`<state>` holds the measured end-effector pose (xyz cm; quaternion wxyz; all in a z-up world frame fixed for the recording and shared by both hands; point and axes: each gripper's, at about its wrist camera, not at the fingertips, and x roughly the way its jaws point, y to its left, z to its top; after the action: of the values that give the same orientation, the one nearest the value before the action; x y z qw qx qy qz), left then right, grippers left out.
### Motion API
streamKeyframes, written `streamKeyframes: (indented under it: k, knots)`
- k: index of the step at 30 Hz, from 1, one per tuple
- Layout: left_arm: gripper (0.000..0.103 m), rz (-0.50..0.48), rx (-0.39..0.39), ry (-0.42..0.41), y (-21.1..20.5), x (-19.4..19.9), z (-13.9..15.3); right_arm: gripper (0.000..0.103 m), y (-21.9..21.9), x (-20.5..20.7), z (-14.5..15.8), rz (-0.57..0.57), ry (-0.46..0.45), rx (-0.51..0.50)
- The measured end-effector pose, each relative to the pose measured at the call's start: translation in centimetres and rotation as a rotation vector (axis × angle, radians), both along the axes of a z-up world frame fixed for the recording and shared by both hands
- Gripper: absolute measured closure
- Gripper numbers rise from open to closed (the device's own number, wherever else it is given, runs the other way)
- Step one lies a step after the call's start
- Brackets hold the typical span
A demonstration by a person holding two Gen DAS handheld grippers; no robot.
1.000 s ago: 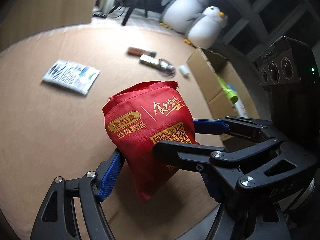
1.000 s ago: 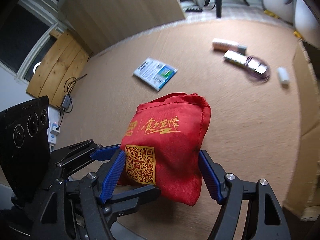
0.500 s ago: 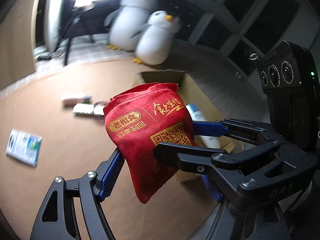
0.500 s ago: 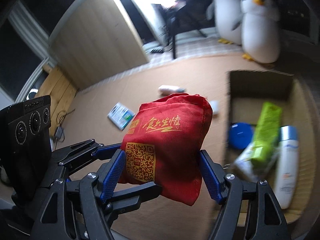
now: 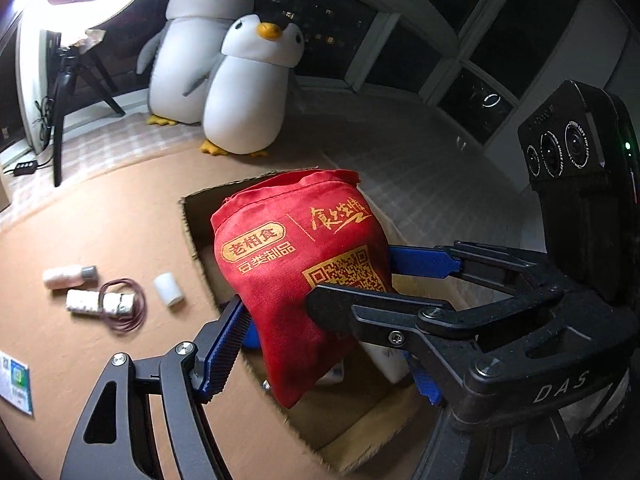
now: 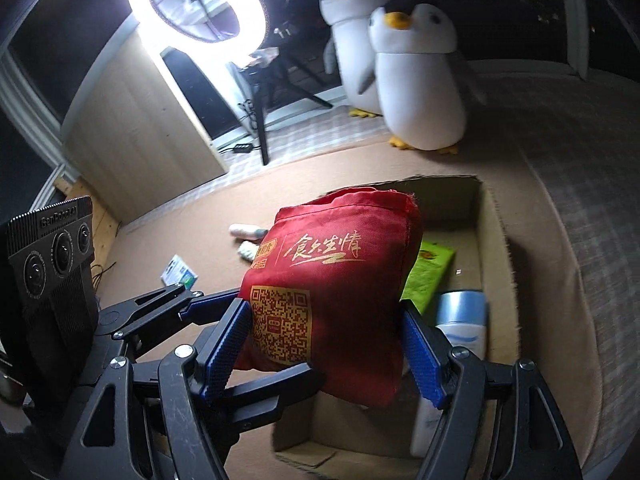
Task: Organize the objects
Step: 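Carry the red pouch into the box and open both grippers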
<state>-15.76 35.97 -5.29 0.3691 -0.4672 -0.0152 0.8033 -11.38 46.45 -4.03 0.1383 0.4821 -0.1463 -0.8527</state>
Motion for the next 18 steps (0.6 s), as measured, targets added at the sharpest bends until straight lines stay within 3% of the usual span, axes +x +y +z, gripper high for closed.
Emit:
streamKeyframes:
  k: [8, 18]
  knots:
    - [0.026, -0.008, -0.038, -0.005, 1.0, -0.8, -1.1, 0.032, 2.0, -0.9, -1.0, -0.049, -0.016, 0.019]
    - [0.026, 0.026, -0.028, -0.019, -3.1, -0.1, -1.1, 0.032, 2.2, -0.3, -1.2, -0.098, -0.018, 0.016]
